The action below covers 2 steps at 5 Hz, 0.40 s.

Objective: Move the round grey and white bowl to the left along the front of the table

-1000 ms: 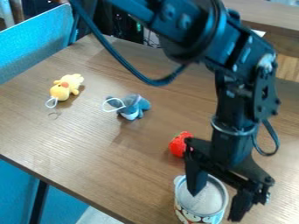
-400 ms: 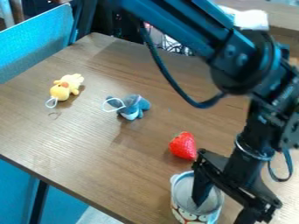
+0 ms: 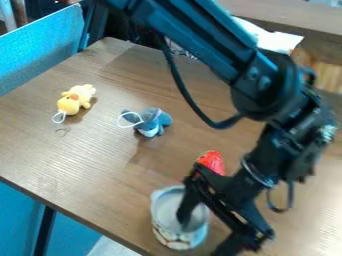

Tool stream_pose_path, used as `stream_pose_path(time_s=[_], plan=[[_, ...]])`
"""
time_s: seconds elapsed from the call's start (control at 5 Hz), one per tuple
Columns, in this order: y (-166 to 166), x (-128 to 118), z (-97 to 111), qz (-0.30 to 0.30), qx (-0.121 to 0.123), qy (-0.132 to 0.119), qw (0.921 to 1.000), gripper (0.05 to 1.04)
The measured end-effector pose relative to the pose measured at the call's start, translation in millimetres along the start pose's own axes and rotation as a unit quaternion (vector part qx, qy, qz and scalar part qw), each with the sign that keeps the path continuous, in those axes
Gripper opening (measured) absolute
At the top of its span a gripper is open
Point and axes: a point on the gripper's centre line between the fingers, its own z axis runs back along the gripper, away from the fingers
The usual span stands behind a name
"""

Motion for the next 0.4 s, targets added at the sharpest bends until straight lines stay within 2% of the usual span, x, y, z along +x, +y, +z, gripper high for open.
stream_pose_path(time_s=[0.2, 0.4], plan=[[32, 2, -13, 0.024, -0.001, 0.035, 0.9991, 1.001], [60, 3, -18, 0.029, 0.017, 0.059, 0.9977, 1.001]])
